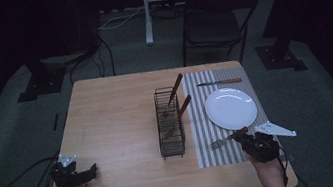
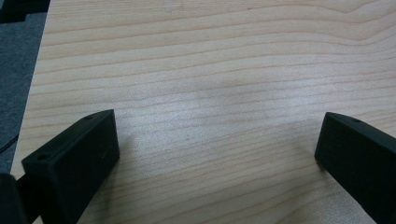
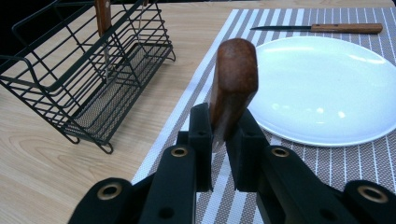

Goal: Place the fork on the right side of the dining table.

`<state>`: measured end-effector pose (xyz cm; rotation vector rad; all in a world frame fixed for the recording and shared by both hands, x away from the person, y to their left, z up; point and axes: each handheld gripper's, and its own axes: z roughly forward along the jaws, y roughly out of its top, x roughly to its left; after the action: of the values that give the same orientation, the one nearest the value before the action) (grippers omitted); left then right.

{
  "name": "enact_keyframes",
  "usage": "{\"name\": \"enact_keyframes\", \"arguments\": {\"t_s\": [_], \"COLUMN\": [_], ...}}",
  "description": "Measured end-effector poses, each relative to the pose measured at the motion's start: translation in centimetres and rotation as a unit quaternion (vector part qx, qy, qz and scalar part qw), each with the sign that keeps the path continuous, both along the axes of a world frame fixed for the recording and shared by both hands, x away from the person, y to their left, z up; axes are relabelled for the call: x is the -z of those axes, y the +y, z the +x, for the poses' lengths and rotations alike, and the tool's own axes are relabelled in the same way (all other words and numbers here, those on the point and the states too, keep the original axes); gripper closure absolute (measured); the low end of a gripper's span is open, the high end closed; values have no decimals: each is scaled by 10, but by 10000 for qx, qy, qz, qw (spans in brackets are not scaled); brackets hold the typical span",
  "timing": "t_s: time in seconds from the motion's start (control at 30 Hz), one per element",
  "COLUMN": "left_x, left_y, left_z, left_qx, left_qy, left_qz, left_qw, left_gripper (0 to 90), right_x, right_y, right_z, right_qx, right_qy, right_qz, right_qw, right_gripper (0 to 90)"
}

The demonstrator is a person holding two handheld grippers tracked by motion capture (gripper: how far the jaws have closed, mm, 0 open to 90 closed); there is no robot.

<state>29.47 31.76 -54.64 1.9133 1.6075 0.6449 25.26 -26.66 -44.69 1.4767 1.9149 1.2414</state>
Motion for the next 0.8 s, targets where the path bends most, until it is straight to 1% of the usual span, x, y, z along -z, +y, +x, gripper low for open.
{"name": "enact_keyframes", "arguments": {"t_s": [0.13,0.23,0.3,0.43,0.5,0.6,0.7,0.73,0.8], "left_x": [0,0,0,0,0,0,0,0,0], "left_y": [0,0,0,0,0,0,0,0,0], "left_z": [0,0,0,0,0,0,0,0,0], "left_qx": [0,0,0,0,0,-23,-24,-24,-23], "left_qy": [0,1,1,0,0,1,-1,-1,0], "left_qz": [0,1,0,0,0,-1,-2,-2,-1], "left_qw": [10000,10000,10000,10000,10000,10000,10000,10000,10000], "left_gripper": [1,2,1,1,1,1,1,1,1], "right_x": [3,6,8,16,20,29,36,36,43], "right_y": [-5,-10,-13,-23,-29,-40,-48,-48,-55], "right_z": [1,1,2,4,6,9,11,11,13], "right_qx": [60,88,123,76,85,89,76,76,65], "right_qy": [25,21,35,-9,27,127,162,162,204], "right_qz": [81,33,-53,-171,-196,-154,-71,-71,-1], "right_qw": [9999,10000,9999,9998,9998,9998,9998,9998,9998], "right_gripper": [797,777,755,716,705,688,676,676,658]}}
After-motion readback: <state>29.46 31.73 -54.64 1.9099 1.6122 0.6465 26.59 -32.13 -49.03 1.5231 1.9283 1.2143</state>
